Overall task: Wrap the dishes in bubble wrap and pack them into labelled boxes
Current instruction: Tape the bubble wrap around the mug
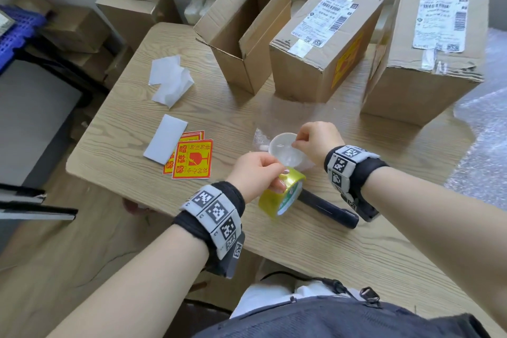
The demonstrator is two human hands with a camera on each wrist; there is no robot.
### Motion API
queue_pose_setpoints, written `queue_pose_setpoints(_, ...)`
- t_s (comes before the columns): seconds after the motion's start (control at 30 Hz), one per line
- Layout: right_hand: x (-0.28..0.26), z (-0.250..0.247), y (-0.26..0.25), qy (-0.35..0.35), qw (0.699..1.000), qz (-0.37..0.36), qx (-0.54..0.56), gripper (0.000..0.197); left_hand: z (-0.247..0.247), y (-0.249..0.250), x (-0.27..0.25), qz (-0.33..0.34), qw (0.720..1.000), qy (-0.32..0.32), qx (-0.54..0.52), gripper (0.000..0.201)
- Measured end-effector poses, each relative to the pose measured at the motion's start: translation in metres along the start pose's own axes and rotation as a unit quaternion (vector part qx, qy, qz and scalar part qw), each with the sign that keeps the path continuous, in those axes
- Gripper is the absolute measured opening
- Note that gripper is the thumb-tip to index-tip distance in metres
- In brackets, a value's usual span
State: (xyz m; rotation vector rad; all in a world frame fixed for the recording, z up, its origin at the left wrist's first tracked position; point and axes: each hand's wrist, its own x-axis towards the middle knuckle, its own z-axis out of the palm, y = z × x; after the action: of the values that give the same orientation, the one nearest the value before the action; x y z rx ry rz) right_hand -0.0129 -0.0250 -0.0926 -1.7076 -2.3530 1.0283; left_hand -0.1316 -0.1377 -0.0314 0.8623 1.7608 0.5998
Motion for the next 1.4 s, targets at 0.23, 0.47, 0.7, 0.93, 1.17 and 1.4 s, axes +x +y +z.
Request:
queue_pose_setpoints(0.23,-0.002,0.004,0.012,-0.021,1.000,-0.012,0.005,0.014,0.012,0.001,0.027,-0.003,0.986,0.006,0.165,0.028)
queue_pose_setpoints(0.47,-0.010,-0.020,0.022,-0.181,0.961,-0.010,0.210,0.018,0.007,0.002,0.039,-0.009,0.980,0.034,0.194,0.029)
queue_pose_setpoints(0.7,-0.007,-0.012,0.033,-0.121,0.986,-0.105,0.054,0.015,0.009,0.001,0.040,-0.015,0.987,0.023,0.156,0.024)
queue_pose_setpoints(0.93,0.009,0.001,0.019,-0.029,0.995,-0.086,0.040,0.012,0.017,0.002,0.039,-0.012,0.971,-0.024,0.237,0.025)
queue_pose_setpoints(1.17,0.011,0.002,0.015,-0.029,0.996,-0.087,0.017,0.018,0.009,0.004,0.060,-0.007,0.946,-0.023,0.325,0.043)
queue_pose_setpoints(1.4,0.044,-0.016,-0.002,-0.073,0.993,-0.091,-0.009,0.036,0.008,0.005,0.061,-0.011,0.940,-0.036,0.339,0.040)
